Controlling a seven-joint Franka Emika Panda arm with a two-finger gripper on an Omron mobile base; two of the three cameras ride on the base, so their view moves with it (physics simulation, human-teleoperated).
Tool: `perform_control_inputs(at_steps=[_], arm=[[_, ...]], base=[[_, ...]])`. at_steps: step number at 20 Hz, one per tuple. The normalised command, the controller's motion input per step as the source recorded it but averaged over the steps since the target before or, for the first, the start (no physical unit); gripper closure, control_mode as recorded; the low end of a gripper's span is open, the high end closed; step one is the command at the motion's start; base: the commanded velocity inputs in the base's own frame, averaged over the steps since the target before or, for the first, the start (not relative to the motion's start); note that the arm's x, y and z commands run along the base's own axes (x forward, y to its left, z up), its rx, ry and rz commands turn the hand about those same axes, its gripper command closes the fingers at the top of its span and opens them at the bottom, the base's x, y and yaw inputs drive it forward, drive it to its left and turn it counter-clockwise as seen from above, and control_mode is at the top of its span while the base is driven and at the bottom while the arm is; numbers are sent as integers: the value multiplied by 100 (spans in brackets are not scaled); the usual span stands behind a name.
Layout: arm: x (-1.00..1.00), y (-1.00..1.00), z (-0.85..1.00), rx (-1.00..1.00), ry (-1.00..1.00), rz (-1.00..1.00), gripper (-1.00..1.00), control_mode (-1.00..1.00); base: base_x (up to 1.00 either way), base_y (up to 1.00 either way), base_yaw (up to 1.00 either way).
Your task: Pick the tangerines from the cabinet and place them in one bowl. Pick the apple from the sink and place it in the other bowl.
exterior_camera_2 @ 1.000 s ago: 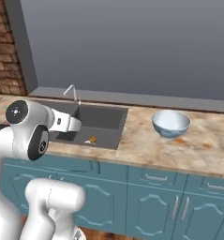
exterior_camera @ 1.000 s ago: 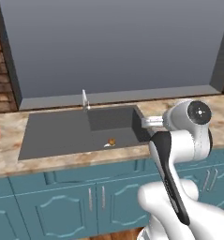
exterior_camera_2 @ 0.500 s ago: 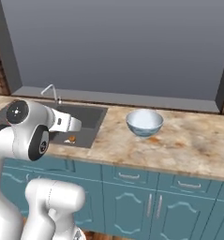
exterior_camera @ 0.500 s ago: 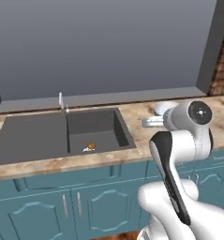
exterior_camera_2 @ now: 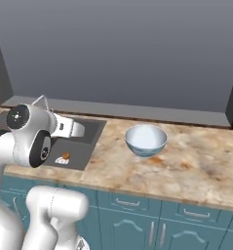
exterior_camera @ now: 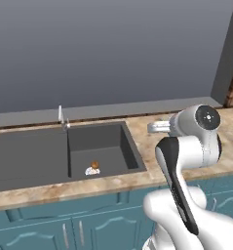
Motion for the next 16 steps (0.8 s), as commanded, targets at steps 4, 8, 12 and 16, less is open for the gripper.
perform_control_inputs(at_steps=[4, 8, 12, 16], arm=[[0, 0, 0, 0, 0, 0, -100, 100], [0, 0, 0, 0, 0, 0, -100, 100], [0, 0, 0, 0, 0, 0, -100, 100], [33, -1, 0, 0, 0, 0, -100, -100]], base=[[50, -19, 0], [53, -13, 0], [50, -9, 0], [12, -1, 0]])
